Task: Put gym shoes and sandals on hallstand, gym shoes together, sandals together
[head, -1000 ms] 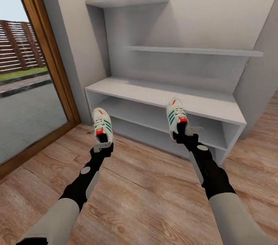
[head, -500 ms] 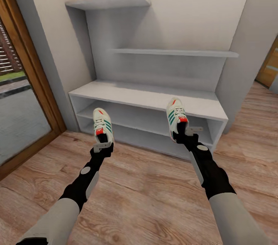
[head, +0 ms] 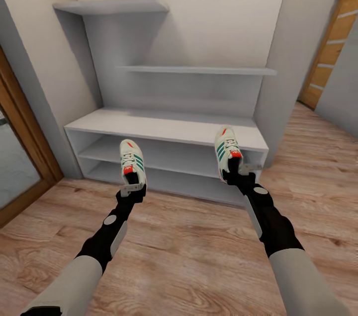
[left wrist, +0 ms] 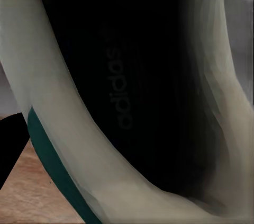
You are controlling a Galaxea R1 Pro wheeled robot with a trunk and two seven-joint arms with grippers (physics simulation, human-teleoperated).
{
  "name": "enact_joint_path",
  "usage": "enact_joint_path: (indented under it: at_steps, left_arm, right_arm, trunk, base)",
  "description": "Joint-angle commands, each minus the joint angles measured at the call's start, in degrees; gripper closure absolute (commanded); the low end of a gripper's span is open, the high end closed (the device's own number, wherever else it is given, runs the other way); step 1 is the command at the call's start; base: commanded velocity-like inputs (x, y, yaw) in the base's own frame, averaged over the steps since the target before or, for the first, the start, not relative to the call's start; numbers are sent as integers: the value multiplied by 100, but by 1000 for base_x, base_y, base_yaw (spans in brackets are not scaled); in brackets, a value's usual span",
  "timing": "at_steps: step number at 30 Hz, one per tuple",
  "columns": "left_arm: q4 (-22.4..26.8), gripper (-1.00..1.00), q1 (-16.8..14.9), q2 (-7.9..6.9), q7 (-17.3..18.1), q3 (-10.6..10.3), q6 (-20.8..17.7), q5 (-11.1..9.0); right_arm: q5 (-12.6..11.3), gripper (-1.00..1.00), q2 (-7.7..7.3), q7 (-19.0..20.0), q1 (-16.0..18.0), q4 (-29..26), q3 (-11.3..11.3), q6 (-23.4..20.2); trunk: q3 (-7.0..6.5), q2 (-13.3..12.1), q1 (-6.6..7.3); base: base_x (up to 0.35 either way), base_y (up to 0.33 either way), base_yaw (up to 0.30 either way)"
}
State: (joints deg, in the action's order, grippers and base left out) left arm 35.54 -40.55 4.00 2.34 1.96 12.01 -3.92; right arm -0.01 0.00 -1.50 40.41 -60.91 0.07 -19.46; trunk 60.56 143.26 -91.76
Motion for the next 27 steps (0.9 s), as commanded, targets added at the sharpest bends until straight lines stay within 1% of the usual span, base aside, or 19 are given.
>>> enact_joint_path:
  at_steps: [1,27]
  left_arm:
    - [-3,100,-4,4,21,15,12,-39]
    - [-3,100,-1,4,21,15,12,-39]
  right_arm:
    - [3,100,0,-17,2,-8,2,-32]
    - [5,100,0,-17,2,-8,2,-32]
  trunk:
    - [-1,2,1]
    - [-141,2,1]
  base:
    - [0,0,-246]
    - [0,0,-246]
